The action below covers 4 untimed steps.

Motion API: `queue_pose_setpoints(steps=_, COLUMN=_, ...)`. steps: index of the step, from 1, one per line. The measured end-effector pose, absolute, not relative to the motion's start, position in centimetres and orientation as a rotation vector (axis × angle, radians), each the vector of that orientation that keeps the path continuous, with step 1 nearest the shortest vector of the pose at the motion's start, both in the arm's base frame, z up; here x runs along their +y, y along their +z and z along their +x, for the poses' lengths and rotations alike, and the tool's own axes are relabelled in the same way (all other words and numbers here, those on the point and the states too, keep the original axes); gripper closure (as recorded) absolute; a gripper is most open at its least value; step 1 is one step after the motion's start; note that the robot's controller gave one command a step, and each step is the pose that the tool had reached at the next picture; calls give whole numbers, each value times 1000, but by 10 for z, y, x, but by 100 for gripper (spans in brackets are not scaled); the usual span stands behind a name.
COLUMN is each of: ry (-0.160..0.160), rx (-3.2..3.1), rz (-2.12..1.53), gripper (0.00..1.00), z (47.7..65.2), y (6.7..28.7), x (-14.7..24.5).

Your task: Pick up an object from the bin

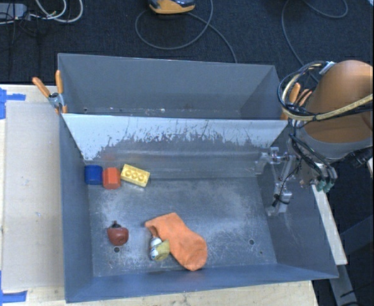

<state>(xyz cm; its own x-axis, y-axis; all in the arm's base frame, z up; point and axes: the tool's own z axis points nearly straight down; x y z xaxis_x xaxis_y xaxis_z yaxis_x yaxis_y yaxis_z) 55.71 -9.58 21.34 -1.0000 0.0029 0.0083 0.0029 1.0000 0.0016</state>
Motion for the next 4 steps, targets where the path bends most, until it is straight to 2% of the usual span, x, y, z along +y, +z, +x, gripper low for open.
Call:
queue_pose_setpoints(steps=1, ry=0, rx=-3140, rz=-1, gripper=0, z=558, y=218, x=-95)
queue_pose_setpoints(steps=2, ry=-1, rx=-3143, rz=-73, gripper=0, z=584, y=161, x=-66)
queue_pose_setpoints(steps=3, ry=-3, rx=-3135, rz=-54, gripper=0, z=534, y=146, x=-68)
queue_pose_setpoints(steps=4, ry=-1, rx=-3142, rz=-42, gripper=0, z=543, y=143, x=-8)
